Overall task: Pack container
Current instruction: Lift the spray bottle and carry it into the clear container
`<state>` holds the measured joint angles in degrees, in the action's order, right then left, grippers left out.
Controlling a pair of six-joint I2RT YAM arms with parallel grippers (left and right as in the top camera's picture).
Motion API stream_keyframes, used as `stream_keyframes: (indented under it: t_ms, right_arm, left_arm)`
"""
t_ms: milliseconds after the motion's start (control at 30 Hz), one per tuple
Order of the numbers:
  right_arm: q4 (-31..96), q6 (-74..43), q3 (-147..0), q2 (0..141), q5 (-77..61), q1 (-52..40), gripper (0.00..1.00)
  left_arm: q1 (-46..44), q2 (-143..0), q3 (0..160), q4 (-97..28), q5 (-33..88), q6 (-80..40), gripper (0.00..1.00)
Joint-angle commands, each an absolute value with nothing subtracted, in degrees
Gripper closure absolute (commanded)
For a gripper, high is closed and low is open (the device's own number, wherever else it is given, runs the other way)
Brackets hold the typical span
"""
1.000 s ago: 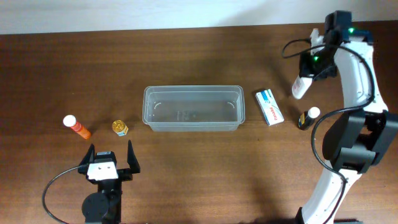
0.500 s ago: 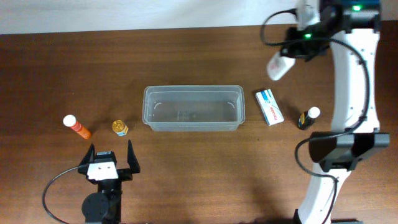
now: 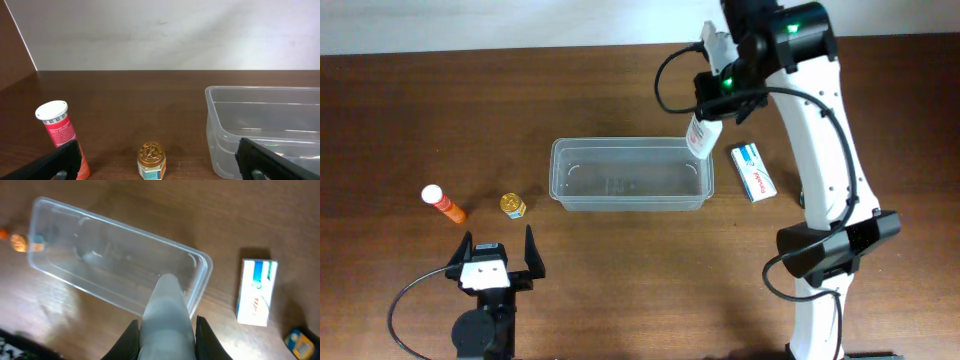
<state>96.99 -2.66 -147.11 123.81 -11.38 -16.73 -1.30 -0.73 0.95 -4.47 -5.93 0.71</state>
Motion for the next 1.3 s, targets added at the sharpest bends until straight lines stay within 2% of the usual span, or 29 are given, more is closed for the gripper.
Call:
stream_keyframes:
  t_ms: [0, 200, 333, 633, 800, 1267]
  right_arm:
    - [97.3, -4.8, -148.4, 122.8, -5.5, -18.0, 0.86]
    - [97.3, -7.0, -146.1, 122.8, -4.4, -18.8, 0.87]
    - [96.6, -10.1, -142.4, 122.8, 0.4, -20.5, 0.90]
    - [92.1, -15.6, -140.0, 122.9, 9.8, -28.3, 0.90]
    - [89.9, -17.8, -139.1, 123.0, 10.4, -28.9, 0.90]
    - [76.6, -20.4, -122.8, 122.9, 11.0, -28.9, 0.90]
  left_arm:
    - [-1.0, -0.3, 0.5, -4.3, -5.3, 1.8, 0.00]
    - [-1.0, -0.3, 0.5, -4.3, -5.3, 1.8, 0.01]
    - [-1.0, -0.3, 0.5, -4.3, -5.3, 1.8, 0.01]
    - [-1.0, -0.3, 0.5, -4.3, -5.3, 1.8, 0.00]
    - [-1.0, -0.3, 0.5, -4.3, -5.3, 1.8, 0.01]
    - [-1.0, -0.3, 0.5, -4.3, -5.3, 1.8, 0.01]
